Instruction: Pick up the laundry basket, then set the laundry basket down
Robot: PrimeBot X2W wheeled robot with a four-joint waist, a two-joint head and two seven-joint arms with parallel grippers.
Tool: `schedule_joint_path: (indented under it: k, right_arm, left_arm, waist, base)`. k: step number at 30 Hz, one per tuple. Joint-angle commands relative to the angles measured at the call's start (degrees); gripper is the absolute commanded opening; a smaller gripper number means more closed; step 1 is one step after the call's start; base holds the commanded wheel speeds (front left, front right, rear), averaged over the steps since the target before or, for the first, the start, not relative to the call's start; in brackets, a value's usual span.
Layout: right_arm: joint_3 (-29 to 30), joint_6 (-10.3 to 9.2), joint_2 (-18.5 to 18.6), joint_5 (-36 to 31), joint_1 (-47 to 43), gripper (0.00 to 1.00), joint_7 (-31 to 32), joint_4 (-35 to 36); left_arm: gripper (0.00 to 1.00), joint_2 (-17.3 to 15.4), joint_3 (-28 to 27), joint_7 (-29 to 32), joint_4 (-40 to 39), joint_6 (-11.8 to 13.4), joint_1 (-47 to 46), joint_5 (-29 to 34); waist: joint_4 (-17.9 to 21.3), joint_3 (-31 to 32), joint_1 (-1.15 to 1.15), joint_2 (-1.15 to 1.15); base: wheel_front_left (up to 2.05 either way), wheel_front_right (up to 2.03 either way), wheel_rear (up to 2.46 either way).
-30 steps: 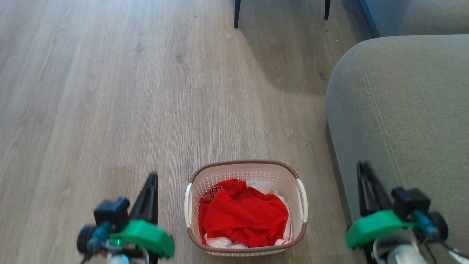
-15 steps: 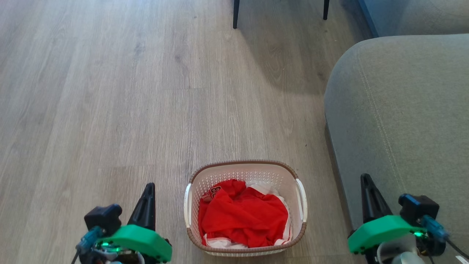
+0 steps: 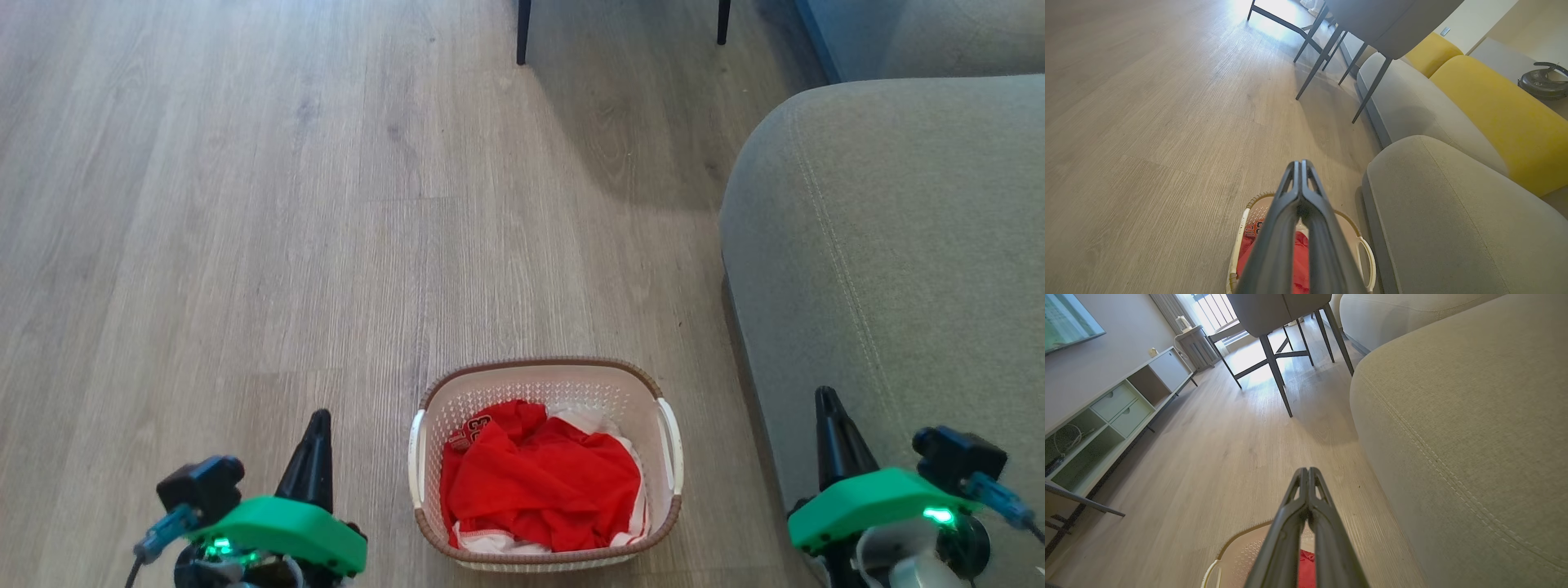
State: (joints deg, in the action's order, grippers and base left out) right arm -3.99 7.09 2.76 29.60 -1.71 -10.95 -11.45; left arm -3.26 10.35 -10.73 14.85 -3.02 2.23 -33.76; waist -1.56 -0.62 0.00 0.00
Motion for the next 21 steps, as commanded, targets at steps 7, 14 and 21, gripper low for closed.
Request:
schedule_joint_path:
  k: [7, 14, 21]
  right_arm:
    - [0.59, 0.11, 1.14, 5.86, 3.01, 0.0, 1.27, 1.33]
    - [1.09, 0.14, 1.27, 10.56, 3.37, 0.0, 2.32, 1.05]
    - [1.62, 0.16, 1.37, 15.24, 3.73, 0.0, 3.39, 0.76]
  left_arm:
    - [0.0, -0.62, -2.13, 1.17, -1.61, -0.56, -3.65, -5.47]
    - [0.0, -0.71, -3.06, 2.25, -1.59, -0.87, -3.99, -9.83]
    - [0.0, -0.78, -4.01, 3.35, -1.54, -1.18, -4.35, -14.18]
  waist:
    - [0.12, 0.03, 0.0, 0.0]
    - [0.23, 0.06, 0.0, 0.0]
    - [0.34, 0.09, 0.0, 0.0]
  base:
    - [0.0, 0.0, 0.0]
    - [0.0, 0.0, 0.0]
    - [0.0, 0.0, 0.0]
